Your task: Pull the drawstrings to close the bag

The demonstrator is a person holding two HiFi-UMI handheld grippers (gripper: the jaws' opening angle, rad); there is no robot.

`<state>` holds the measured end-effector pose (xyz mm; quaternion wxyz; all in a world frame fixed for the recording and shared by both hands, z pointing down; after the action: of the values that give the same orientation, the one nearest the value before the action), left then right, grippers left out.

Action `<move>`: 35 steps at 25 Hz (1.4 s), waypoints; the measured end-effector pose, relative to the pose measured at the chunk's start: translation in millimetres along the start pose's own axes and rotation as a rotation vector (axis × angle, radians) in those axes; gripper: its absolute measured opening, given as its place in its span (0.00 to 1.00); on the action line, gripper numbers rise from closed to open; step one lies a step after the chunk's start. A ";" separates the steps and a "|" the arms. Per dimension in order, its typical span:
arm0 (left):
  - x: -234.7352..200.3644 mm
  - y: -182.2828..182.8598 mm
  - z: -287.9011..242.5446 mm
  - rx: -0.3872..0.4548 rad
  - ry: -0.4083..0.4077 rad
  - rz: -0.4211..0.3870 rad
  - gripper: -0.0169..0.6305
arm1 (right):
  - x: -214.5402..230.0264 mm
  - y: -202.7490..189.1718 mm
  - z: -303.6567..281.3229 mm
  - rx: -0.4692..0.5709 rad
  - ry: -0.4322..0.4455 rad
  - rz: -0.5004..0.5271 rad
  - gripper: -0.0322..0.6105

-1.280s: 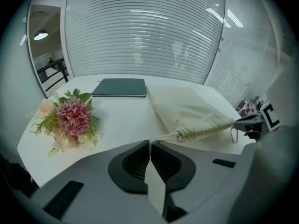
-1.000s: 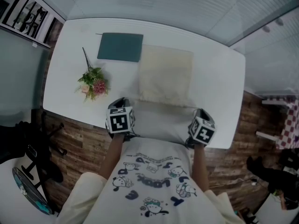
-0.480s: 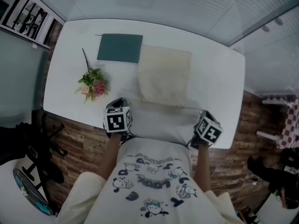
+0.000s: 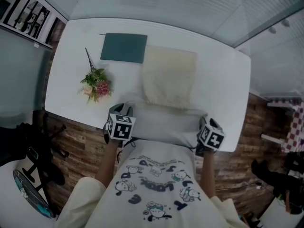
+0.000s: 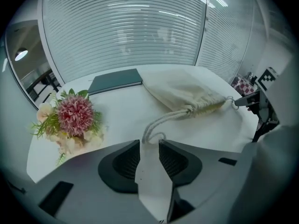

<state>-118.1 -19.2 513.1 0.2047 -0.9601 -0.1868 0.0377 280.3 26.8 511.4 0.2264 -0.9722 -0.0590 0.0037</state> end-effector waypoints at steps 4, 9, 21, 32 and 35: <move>5.1 2.4 9.4 0.003 0.017 -0.076 0.30 | -12.8 8.7 13.2 0.048 0.019 0.101 0.37; 21.8 27.6 23.7 0.081 0.075 -0.231 0.30 | -61.4 26.8 19.6 0.119 0.150 0.446 0.39; 46.5 56.9 9.2 0.045 -0.046 -0.715 0.33 | -105.3 36.0 -1.3 -0.058 0.278 1.055 0.39; 56.4 62.7 -13.3 -0.070 -0.150 -0.870 0.33 | -114.6 35.5 -17.3 -0.165 0.286 1.300 0.35; 57.4 62.4 -16.3 -0.083 -0.161 -0.858 0.24 | -113.5 35.2 -20.5 -0.204 0.281 1.323 0.26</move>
<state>-41.0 -56.7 502.8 0.1479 -0.7969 -0.5855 0.0166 172.2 -26.7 512.0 0.0892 -0.8114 0.5775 0.0096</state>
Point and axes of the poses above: the fingertips, and each gripper's own axes: z backward along the fingers, x to its right, y out of its top, the point moved 8 cm from there along z, backward along the fingers, and after that the axes turned 1 degree about z, right-handed, at the moved point
